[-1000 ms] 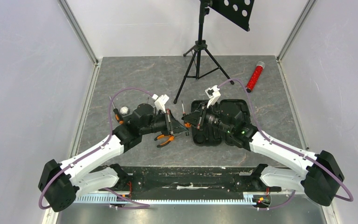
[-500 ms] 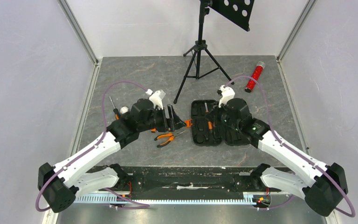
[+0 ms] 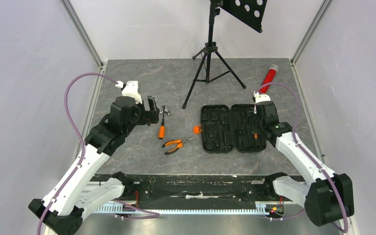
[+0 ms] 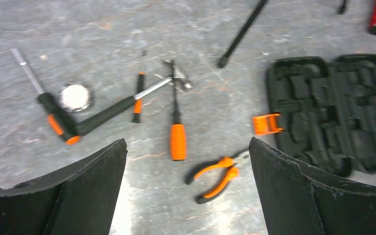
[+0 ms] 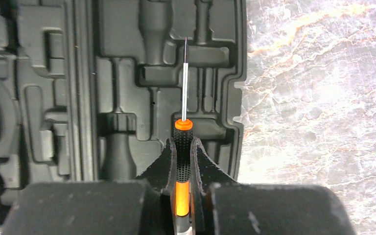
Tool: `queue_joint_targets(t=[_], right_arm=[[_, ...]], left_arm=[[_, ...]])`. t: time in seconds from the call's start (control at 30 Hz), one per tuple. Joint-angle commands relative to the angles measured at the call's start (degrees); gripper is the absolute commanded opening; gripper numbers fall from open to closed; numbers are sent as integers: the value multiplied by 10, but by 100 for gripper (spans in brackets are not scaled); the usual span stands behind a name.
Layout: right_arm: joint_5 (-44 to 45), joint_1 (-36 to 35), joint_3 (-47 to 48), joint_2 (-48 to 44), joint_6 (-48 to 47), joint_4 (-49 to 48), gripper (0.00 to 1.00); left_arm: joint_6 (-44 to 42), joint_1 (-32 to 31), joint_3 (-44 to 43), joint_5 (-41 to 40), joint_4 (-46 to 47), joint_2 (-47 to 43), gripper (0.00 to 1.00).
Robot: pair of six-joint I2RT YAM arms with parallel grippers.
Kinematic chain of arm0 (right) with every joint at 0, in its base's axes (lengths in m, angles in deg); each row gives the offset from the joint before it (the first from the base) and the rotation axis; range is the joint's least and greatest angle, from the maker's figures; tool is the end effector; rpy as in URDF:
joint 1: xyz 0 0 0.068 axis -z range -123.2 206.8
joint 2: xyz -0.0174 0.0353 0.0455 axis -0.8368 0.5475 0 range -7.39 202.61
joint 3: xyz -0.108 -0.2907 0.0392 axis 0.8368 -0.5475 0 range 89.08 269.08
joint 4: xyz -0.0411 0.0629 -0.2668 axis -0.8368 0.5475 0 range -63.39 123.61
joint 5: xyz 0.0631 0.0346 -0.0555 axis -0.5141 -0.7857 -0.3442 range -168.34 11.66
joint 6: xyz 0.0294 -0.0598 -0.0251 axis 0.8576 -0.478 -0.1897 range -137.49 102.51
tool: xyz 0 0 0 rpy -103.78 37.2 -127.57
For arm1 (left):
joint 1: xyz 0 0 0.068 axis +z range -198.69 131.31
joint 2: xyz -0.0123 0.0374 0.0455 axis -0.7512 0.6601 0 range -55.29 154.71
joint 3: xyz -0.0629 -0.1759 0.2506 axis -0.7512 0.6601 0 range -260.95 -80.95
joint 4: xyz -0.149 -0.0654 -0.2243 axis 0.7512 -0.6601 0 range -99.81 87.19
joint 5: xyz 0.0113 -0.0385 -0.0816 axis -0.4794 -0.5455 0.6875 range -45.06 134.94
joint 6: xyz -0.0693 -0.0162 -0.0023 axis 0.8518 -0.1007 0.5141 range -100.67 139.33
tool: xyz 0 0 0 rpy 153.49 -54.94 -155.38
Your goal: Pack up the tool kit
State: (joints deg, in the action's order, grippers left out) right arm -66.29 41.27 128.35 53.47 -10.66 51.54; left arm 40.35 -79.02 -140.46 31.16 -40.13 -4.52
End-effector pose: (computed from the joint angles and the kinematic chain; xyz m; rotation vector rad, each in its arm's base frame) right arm 0.2222 0.0492 0.2441 -0.0800 2.3594 -0.0619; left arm 0.1724 -0.0848 0.3861 0.0199 2.0681 -0.3063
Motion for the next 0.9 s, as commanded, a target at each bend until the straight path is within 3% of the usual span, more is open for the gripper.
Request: queue_joint_targets(t=[0.0, 0.57, 0.63, 0.87], right_arm=[[15, 22, -11, 19, -39, -19, 2], [3, 69, -58, 60, -47, -54, 5], [3, 70, -58, 62, -45, -54, 9], [-2, 71, -58, 52, -43, -52, 36]], left_arm=[[-59, 4, 59, -130, 34, -30, 100], [-63, 27, 106, -134, 64, -41, 97], [-64, 27, 107, -131, 65, -40, 98], [-65, 27, 108, -129, 66, -34, 97]])
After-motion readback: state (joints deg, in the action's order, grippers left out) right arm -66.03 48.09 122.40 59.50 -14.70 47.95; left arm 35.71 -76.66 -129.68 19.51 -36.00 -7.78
